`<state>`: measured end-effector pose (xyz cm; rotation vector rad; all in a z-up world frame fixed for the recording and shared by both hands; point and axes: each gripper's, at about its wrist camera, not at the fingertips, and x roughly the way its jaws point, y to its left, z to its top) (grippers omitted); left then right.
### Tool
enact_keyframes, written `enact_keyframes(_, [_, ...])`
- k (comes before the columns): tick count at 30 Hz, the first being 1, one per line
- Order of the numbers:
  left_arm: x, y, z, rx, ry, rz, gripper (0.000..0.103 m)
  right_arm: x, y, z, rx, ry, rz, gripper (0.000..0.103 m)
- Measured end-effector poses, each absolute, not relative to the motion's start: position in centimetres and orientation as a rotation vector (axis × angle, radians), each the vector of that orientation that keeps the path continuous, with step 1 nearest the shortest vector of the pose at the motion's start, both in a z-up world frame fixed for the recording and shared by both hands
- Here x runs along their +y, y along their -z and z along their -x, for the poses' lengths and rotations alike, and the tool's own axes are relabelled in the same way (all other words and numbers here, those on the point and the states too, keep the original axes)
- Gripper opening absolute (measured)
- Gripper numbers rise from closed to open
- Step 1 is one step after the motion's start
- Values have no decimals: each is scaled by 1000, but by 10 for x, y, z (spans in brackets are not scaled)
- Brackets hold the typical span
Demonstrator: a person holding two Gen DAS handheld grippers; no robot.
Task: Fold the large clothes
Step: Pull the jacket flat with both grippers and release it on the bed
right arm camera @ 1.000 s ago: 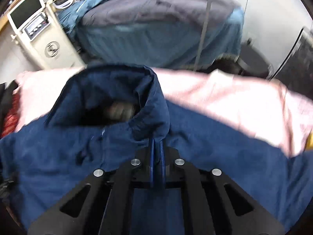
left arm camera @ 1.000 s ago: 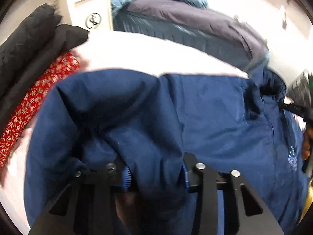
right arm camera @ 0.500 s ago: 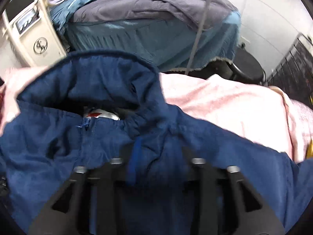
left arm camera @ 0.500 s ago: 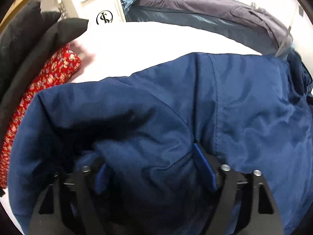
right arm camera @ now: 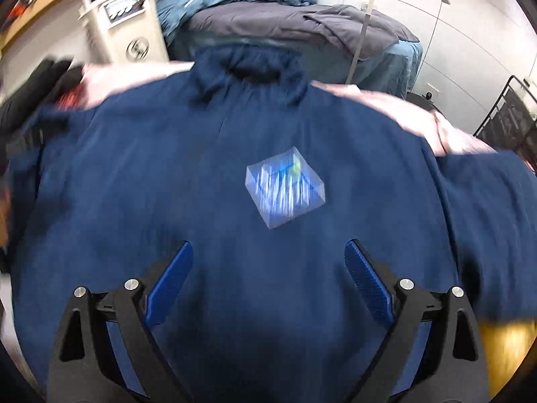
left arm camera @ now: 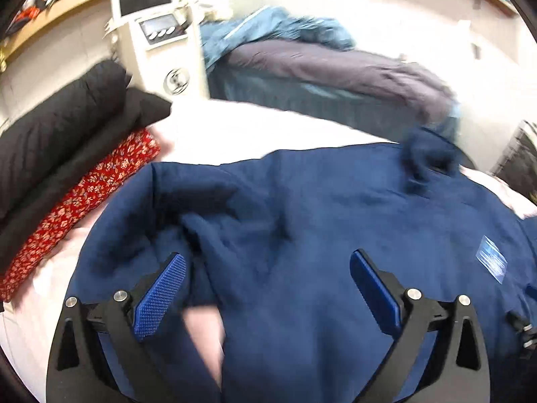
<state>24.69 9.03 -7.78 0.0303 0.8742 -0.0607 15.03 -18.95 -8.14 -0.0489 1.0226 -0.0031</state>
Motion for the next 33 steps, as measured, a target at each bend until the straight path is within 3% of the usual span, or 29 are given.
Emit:
enact_keyframes(4, [57,81,-158,921,179,-98,97,-188,80,-83,1034,73,72,91])
enact_keyframes(9, [27,126,-84,1056,227,-194,97,-194,89,-52,1099,112,-21,97])
enact_keyframes(16, [23,168,-94,1181,152,-183,98,-188,143,-66,1265,157,117,99])
enact_keyframes(20, [20,171,-107,1230,138,-173,98,-194,139,-67,1256,149,83,98])
enact_keyframes(26, [43,147,-107,1180,165,-48,97,-260,63,-27,1005,188,-129,98])
enact_keyframes(33, [73,123,-88,1120,135,42,97,-440,26,29,845,522,-556,98])
